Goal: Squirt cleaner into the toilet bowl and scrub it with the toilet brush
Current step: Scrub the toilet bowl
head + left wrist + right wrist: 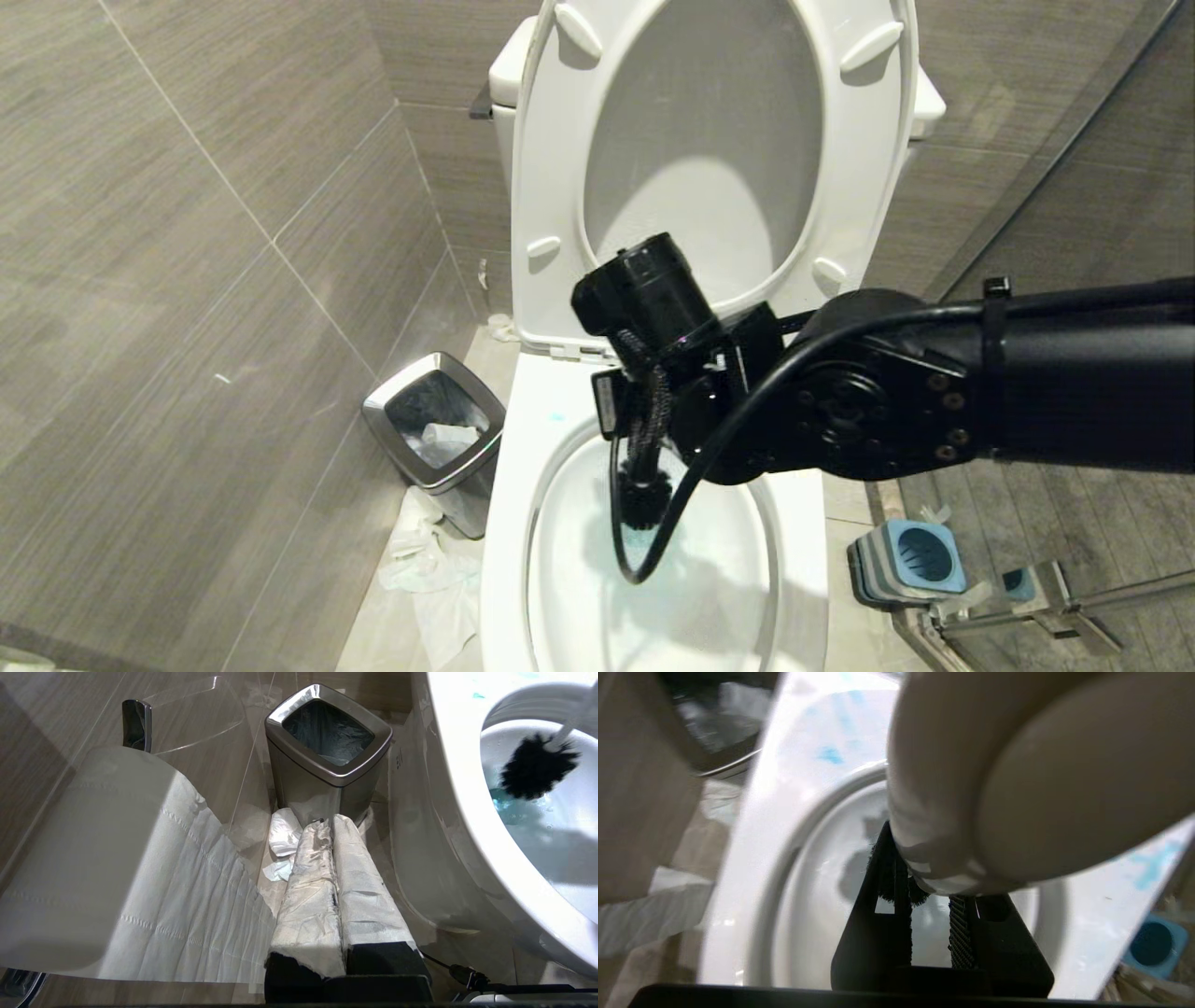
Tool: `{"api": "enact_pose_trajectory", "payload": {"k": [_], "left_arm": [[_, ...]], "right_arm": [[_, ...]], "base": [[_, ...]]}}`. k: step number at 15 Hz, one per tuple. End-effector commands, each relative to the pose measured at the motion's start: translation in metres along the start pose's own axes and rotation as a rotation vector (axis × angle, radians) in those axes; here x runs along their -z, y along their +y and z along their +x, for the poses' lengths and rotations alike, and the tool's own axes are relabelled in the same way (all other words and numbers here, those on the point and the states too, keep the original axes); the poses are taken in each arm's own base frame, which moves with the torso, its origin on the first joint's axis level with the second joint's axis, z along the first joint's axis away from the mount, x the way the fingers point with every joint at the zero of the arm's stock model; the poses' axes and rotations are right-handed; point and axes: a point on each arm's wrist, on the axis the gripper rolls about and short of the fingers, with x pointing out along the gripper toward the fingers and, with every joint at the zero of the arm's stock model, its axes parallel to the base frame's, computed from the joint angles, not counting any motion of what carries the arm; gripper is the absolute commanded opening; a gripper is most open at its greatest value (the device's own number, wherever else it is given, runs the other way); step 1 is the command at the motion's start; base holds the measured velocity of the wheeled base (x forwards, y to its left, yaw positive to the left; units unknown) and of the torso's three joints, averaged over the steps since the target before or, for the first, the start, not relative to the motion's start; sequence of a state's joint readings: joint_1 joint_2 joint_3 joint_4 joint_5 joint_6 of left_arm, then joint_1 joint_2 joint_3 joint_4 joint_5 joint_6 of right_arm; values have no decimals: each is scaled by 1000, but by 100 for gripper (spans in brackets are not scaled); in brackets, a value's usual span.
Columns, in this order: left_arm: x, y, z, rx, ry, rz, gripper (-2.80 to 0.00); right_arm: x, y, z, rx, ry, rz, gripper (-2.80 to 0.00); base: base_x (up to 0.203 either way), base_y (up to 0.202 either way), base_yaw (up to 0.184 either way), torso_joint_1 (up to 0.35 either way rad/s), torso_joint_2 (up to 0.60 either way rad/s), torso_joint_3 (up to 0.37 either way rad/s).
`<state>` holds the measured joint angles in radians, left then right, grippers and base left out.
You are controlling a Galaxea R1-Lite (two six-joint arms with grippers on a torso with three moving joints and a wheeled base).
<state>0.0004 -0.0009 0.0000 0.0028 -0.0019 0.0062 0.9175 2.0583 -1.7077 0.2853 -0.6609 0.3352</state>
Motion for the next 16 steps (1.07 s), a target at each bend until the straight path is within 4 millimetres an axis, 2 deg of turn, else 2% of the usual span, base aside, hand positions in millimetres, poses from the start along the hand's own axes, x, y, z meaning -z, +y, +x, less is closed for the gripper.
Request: {"api": "enact_pose_trajectory", "payload": {"k": [1,3,5,7,10,11,13,15,16], "left_arm": [[0,0,0,0,3,0,-280],[0,0,0,-1,3,0,-280],[0,0,0,0,3,0,-280],[0,0,0,-1,3,0,-280],[0,0,0,0,3,0,-280],[0,0,0,-1,3,0,-280],[0,0,0,-1,3,0,-280],[0,0,0,-1,3,0,-280],[0,0,0,-1,3,0,-280]], "right_arm": [[15,35,-10,-66,8,-55,-280],[20,40,-33,-103,16,-74,-280],[26,32,-56,-122,37,-82,-280],[36,17,-79,-137,56,-103,-280],[52,-16,-106,-138,81,-131,-280],[57,-29,-110,-126,91,-135,-280],[57,-52,-103,-65,105,-105,-280],[47,-62,-93,-31,86,-57,-280],[44,-60,-90,-33,75,-46,-280]], "base": [[0,0,0,0,0,0],[0,0,0,0,0,0],[0,0,0,0,0,0],[0,0,0,0,0,0],[0,0,0,0,0,0],[0,0,0,0,0,0],[0,0,0,0,0,0],[0,0,0,0,0,0],[0,0,0,0,0,0]]}}
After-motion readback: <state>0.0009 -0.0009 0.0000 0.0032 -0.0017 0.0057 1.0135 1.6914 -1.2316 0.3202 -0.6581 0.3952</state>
